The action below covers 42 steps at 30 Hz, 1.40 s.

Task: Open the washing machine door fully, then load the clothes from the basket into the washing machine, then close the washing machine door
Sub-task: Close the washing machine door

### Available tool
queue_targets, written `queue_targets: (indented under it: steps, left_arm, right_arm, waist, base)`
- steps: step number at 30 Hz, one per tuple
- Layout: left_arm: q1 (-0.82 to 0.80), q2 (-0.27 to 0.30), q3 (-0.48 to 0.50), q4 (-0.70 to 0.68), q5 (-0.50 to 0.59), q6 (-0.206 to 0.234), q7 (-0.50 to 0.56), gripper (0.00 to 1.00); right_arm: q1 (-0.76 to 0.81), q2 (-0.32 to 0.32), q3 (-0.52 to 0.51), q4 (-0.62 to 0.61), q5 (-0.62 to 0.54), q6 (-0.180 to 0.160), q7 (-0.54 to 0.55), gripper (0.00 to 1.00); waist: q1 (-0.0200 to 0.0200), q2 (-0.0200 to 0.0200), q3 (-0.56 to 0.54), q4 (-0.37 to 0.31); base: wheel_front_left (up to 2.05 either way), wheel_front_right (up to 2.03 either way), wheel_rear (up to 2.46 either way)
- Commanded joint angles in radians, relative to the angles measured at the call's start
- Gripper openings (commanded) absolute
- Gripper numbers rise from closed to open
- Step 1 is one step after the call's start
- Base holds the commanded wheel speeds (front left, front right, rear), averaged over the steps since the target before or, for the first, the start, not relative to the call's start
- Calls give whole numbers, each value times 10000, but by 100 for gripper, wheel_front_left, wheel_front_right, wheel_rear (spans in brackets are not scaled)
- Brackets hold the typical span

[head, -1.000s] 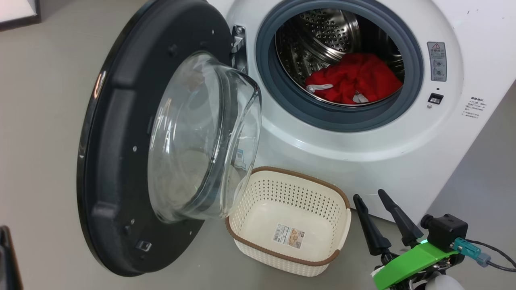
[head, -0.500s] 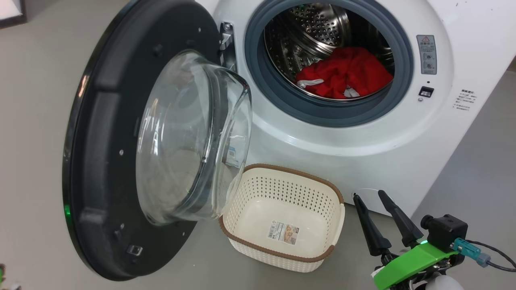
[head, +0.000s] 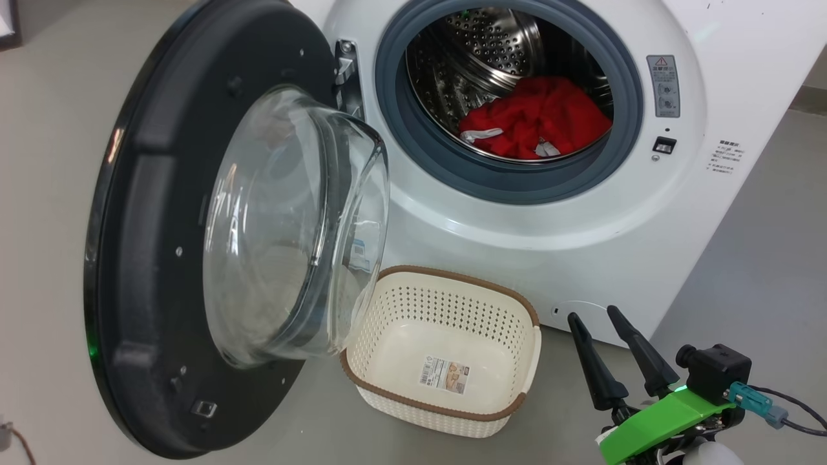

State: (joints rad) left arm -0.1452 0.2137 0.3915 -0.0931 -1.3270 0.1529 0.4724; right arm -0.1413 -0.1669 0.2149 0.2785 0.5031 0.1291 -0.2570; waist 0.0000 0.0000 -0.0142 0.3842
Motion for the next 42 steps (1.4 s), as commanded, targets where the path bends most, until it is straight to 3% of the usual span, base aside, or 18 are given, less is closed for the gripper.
queue_targets:
  steps: [1, 10, 18, 30, 42]
  left_arm:
    - [-607, 424, 346, -115, -204, 144, 207, 0]
    - [-1246, 897, -248, 119, -824, 823, 1668, 0]
    - [-1385, 875, -683, -359, -1322, 1617, 2639, 0]
    - [-1348, 652, -1542, -1510, -1770, 2182, 3676, 0]
    - [-1486, 271, -2138, -1972, -1743, 2408, 3775, 0]
  right_arm:
    - [-135, -42, 190, -212, 26, 16, -48, 100]
    - [-143, -48, 168, -189, 110, 16, -48, 100]
    - [-170, -62, 163, -179, 149, 16, -48, 100]
    - [-202, -47, 145, -174, 131, 16, -48, 100]
    - [-302, -27, 270, -125, 141, 16, -48, 100]
  waist:
    - [0, 0, 4, -25]
    - [0, 0, 51, -270]
    - [0, 0, 84, -533]
    - [0, 0, 89, -777]
    - [0, 0, 75, -1472]
  base:
    - [0, 0, 0]
    - [0, 0, 0]
    - [0, 0, 0]
    - [0, 0, 0]
    - [0, 0, 0]
